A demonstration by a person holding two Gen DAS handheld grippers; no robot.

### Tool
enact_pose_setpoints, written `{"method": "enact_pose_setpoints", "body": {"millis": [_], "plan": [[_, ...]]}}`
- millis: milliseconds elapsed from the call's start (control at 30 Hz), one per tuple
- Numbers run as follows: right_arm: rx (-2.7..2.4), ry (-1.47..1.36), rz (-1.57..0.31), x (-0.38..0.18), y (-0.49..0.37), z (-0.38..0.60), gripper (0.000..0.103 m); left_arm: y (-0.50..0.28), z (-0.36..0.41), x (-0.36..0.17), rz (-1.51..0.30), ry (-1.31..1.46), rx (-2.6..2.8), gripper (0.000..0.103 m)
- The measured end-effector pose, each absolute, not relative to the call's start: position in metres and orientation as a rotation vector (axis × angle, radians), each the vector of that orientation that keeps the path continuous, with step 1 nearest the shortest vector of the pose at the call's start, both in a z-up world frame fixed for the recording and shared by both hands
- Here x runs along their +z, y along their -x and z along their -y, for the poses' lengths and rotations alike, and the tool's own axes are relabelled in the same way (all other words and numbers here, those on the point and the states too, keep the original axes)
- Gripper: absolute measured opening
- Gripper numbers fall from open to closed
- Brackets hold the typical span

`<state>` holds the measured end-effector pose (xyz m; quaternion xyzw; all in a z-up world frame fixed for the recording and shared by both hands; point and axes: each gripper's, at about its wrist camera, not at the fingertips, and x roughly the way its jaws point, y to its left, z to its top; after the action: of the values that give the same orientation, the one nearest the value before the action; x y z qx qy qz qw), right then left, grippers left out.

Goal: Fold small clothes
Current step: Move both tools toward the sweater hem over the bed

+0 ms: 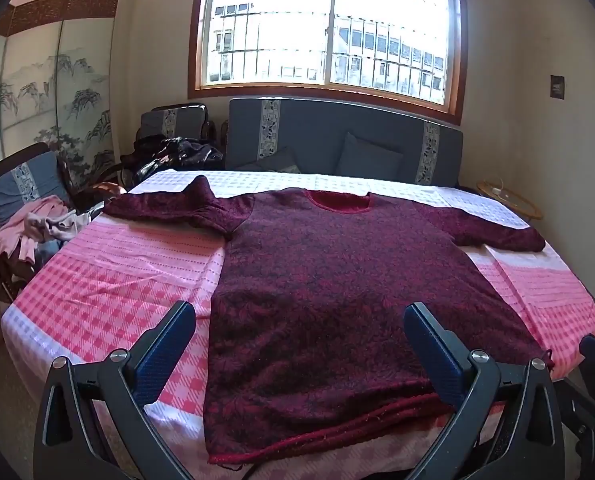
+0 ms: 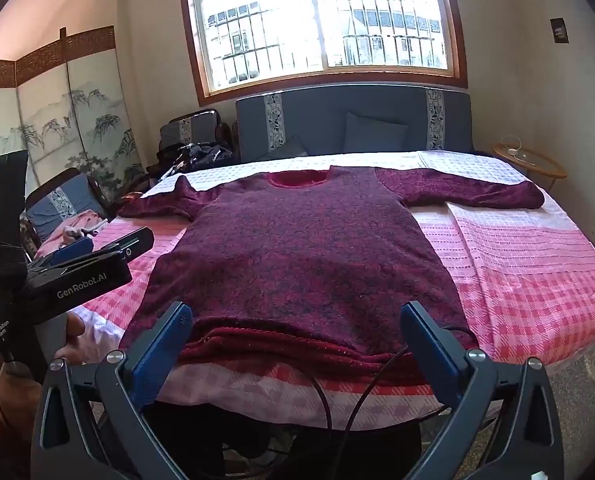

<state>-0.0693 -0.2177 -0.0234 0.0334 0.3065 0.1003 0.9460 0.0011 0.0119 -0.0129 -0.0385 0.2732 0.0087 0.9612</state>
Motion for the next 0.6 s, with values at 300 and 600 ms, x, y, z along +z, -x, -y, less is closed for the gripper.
{"method": "enact_pose_setpoints", "body": {"millis": [300, 600], "plan": [[0.204, -0.081, -0.641, -0.0274, 0.0672, 0.2201, 0.103, -0.0018, -0.0098, -0.0184, -0.55, 0.055, 0.012, 0.103], [0.19, -0.075, -0.638, -0.0272, 0.0602, 0.2223, 0.103, -0.005, -0.0074, -0.0195, -0.554, 0.045, 0.013, 0.103]]}}
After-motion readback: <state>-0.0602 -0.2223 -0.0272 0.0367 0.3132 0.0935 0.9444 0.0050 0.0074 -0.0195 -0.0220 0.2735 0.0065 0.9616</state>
